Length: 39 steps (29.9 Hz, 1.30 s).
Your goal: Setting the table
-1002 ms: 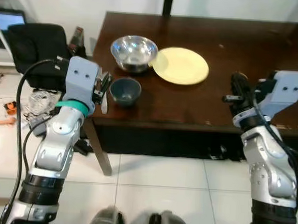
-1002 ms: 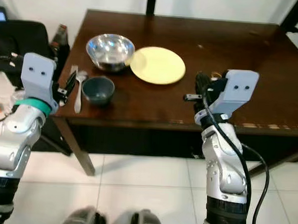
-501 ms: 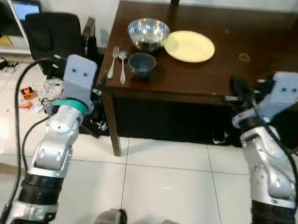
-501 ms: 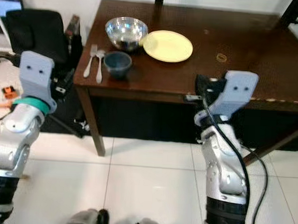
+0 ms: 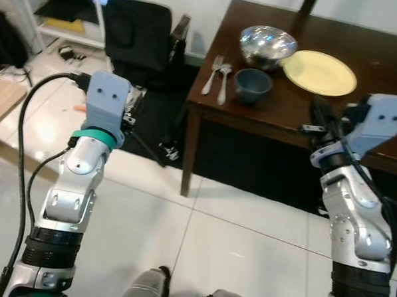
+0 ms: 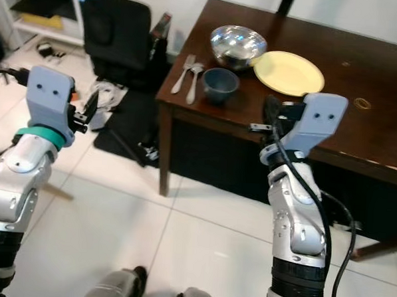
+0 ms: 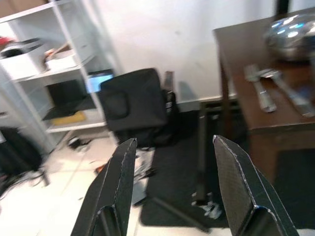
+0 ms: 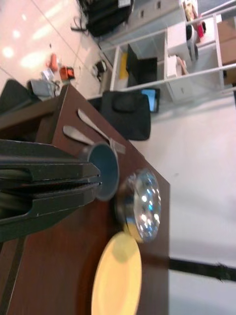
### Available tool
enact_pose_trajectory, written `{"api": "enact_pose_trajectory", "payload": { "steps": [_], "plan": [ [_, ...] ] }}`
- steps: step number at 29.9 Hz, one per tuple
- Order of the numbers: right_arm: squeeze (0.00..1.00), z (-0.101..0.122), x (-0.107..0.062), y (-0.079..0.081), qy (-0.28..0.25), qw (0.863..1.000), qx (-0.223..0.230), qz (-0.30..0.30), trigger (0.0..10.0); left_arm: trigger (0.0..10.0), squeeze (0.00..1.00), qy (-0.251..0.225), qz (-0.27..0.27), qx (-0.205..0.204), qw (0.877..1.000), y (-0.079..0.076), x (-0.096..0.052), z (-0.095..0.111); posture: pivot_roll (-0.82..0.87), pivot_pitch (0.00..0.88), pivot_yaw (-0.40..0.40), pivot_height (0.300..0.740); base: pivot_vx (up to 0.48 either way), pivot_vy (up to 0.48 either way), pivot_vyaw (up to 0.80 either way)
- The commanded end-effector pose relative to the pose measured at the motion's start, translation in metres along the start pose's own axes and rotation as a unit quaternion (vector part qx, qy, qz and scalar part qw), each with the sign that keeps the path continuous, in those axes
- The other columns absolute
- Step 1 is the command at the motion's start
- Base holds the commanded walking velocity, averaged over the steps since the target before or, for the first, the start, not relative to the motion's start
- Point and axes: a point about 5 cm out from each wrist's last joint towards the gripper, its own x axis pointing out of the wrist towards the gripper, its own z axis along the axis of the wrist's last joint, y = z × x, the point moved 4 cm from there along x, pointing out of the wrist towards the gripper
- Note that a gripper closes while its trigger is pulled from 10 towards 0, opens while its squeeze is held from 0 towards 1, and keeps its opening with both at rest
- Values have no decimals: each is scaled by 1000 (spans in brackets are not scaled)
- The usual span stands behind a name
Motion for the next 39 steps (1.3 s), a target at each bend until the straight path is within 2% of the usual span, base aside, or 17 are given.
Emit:
{"api": "enact_pose_trajectory", "payload": {
  "steps": [1,26,39],
  "plan": [
    [0,-2,-2,-4,6,1000,1,-5,10000,10000,0,10,-3,2,1000,-3,-1,-4,46,2,32,740,0,0,800],
    [12,1,-1,1,-3,1000,10,5,10000,10000,0,10,16,7,1000,4,1,-4,51,7,36,740,0,0,798],
    [75,3,0,6,-10,1000,16,14,10000,10000,0,7,24,5,1000,7,4,-2,56,0,42,740,0,0,800]
  ]
}}
